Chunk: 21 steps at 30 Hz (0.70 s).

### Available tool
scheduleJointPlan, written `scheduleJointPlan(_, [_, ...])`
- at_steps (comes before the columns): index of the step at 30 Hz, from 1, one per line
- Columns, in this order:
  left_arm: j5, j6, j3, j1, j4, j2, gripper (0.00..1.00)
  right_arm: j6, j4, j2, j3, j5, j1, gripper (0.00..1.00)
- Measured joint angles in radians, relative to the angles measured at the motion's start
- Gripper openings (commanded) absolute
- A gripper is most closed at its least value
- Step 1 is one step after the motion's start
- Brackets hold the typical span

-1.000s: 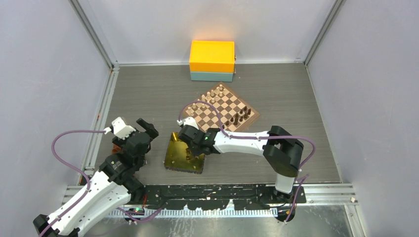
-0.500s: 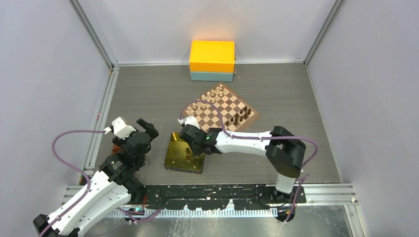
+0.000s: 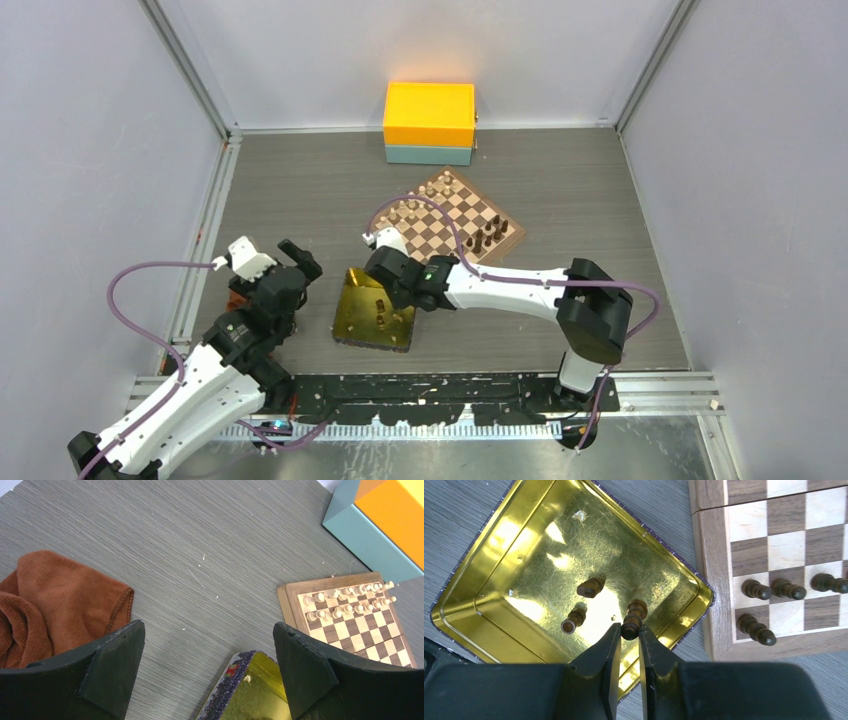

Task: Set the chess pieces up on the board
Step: Pick up the chess piece from the storage box, then place the chess piece on the chessboard.

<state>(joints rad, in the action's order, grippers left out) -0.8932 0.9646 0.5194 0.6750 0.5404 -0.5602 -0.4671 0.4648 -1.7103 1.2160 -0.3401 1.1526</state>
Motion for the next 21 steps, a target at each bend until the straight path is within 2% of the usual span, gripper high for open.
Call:
scheduleJointPlan(13, [0.0,0.0,0.0,0.0,-0.001,-0.001,1.0,0.008,0.088,0.129,0.043,-0.117,-0.01,0.02])
scheduleJointPlan(21, [0.001,0.0,0.0,0.0,0.0,0.002,1.0,-0.02,0.156,0.203,0.044,-0.172,-0.102,0.02])
